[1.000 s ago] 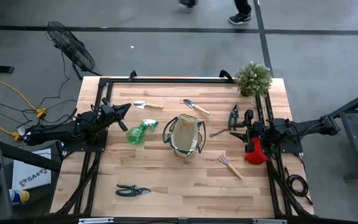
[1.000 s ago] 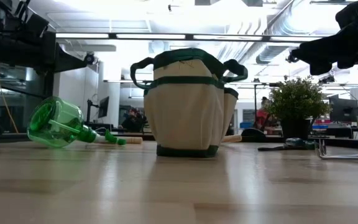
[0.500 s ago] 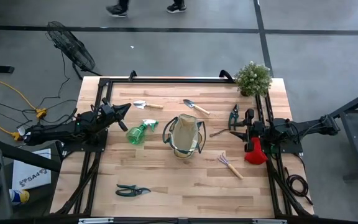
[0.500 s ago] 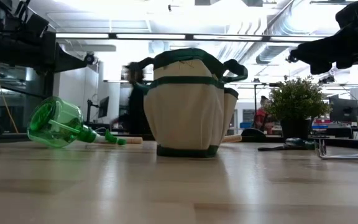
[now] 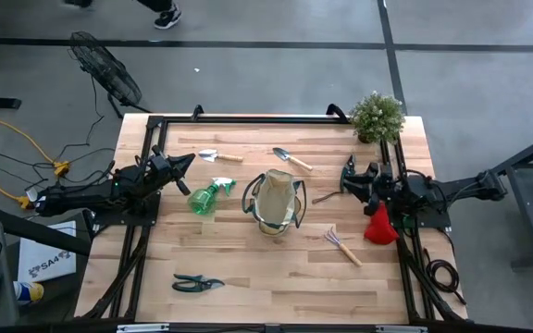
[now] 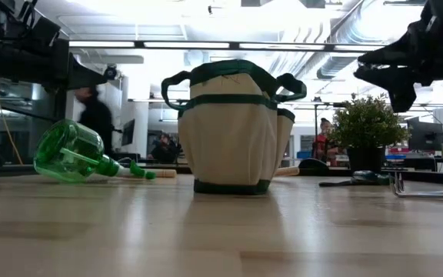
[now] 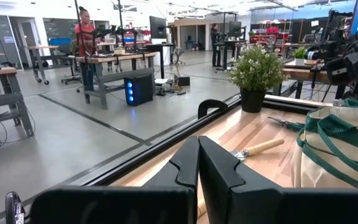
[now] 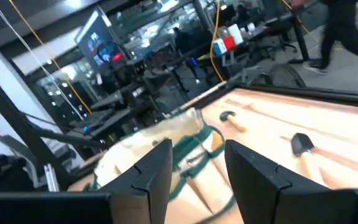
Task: Pick & Place Garden tools in Gardening bag
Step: Put the green shears into the white gardening bag
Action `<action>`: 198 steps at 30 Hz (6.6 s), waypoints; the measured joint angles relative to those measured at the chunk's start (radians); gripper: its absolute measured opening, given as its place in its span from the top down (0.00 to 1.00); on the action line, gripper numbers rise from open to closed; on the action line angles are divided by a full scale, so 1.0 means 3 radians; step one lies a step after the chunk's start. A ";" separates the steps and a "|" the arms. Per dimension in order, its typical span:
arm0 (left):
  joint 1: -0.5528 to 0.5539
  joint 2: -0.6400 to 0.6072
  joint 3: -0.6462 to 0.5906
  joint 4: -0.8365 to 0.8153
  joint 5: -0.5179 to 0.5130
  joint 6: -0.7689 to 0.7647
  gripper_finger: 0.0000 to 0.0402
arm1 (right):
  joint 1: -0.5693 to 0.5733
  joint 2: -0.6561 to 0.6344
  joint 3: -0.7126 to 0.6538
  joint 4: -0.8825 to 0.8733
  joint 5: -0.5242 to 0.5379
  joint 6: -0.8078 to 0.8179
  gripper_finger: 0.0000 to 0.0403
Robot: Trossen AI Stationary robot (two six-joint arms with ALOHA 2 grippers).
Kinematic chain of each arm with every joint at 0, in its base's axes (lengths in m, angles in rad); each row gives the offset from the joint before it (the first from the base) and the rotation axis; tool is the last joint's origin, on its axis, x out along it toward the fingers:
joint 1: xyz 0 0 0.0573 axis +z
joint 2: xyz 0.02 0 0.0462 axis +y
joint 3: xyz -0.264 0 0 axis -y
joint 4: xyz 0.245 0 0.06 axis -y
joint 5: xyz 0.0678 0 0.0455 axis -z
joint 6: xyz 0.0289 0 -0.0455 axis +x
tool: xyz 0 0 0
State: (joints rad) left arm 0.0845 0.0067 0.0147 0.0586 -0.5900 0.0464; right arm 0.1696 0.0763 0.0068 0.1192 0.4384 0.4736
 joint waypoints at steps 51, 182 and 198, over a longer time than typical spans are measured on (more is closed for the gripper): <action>0.0001 -0.0001 -0.0001 0.0001 0.0011 0.0001 0.99 | -0.1078 0.4210 0.2451 -0.2473 -0.1730 -0.2335 0.65; 0.0001 -0.0001 0.0000 0.0000 0.0017 0.0000 0.99 | -0.1483 0.3285 0.3929 -0.2077 -0.0464 -0.1205 0.99; 0.0001 -0.0001 0.0000 0.0001 0.0018 0.0000 0.99 | -0.1529 0.4030 0.4424 -0.1655 0.0031 -0.0769 0.99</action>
State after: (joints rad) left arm 0.0849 0.0064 0.0147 0.0589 -0.5846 0.0463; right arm -0.2891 1.2852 1.3341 -0.3774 0.4476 0.2429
